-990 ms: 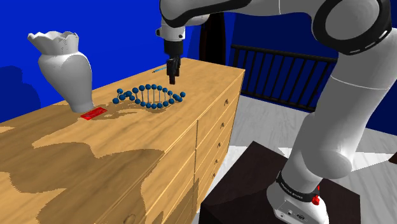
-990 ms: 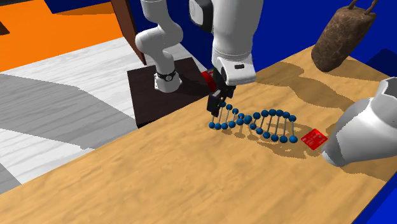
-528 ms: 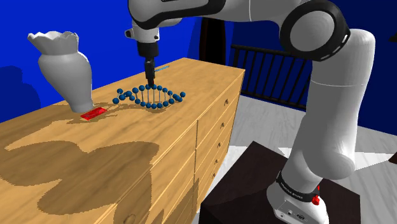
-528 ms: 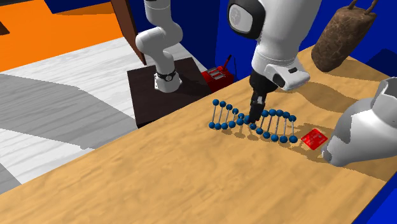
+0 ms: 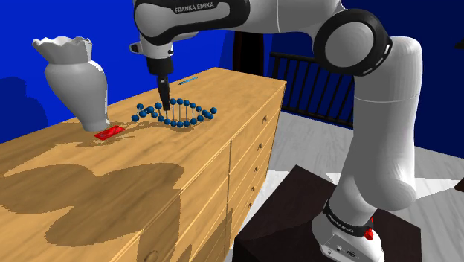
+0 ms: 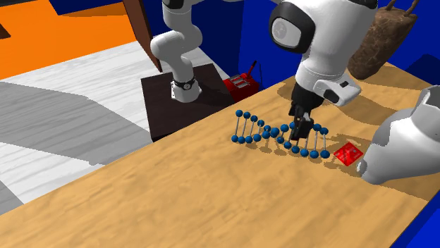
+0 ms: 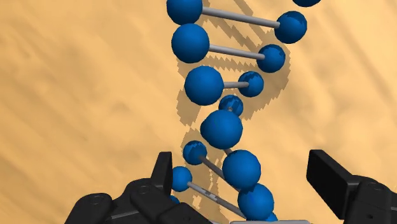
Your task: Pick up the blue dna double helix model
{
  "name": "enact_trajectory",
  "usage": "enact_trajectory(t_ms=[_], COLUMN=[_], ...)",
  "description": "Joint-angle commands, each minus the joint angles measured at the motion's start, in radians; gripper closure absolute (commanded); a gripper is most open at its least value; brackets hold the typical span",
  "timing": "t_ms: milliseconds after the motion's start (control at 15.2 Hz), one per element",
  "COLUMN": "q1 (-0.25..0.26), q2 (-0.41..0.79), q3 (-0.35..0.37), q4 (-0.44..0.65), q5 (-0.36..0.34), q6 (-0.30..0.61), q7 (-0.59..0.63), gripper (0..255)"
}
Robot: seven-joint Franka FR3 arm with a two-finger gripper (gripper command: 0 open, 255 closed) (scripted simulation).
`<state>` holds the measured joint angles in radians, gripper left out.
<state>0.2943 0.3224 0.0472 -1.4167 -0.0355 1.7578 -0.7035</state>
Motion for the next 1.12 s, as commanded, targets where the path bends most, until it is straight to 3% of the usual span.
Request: enact_trajectory(t_ms=[0,198,264,858,1056], q1=[0.000,-0.001,-0.001,-0.001,0.000], q2=[0.001,0.001,0.000,0.001,0.002], q3=[0.000,0.000,0.000,0.000,0.000], q4=[-0.024,-0.046,-0.047,-0.045,-0.004], q5=[0.000,0.000,0.000,0.000,0.000], q6=[0.025,0.047,0.047,0.047,0.006], q7=[-0.001,0.000,-0.001,0.000,-0.001], gripper=[0,0,255,255,255])
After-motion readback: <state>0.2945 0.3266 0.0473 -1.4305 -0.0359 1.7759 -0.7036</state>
